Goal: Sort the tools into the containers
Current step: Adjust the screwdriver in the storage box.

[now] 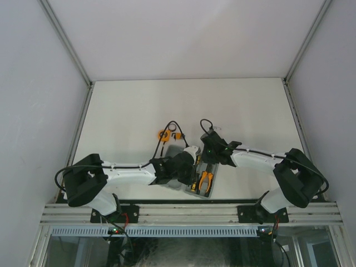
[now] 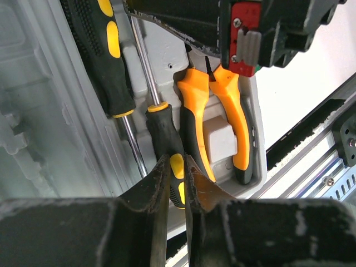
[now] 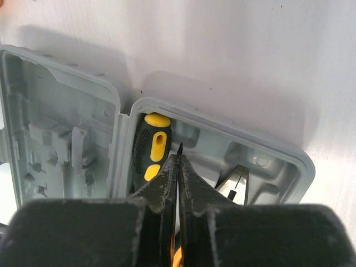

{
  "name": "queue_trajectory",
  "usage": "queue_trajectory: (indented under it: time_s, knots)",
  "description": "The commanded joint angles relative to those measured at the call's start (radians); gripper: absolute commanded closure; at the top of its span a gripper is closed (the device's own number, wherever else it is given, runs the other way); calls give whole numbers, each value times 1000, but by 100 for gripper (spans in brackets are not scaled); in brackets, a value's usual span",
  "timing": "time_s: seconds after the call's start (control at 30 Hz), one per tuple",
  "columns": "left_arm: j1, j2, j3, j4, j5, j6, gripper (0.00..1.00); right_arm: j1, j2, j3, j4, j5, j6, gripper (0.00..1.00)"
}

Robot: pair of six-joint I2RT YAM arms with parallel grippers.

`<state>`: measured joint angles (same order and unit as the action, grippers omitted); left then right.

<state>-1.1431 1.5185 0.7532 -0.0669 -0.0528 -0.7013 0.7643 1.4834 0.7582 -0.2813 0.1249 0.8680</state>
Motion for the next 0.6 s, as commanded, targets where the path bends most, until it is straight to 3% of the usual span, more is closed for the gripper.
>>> queue_trajectory:
  time_s: [0.0,0.33,0.57]
  knots:
    - [-4,25,-6,-22,24,-13,81,3,26,10,-7,5,11,100]
    - [-12,62,23,-70,30,-3,81,11,102,10,-74,36,28,100]
    - [-18,83,22,-102,36,-9,95,10,166,22,-100,20,35,100]
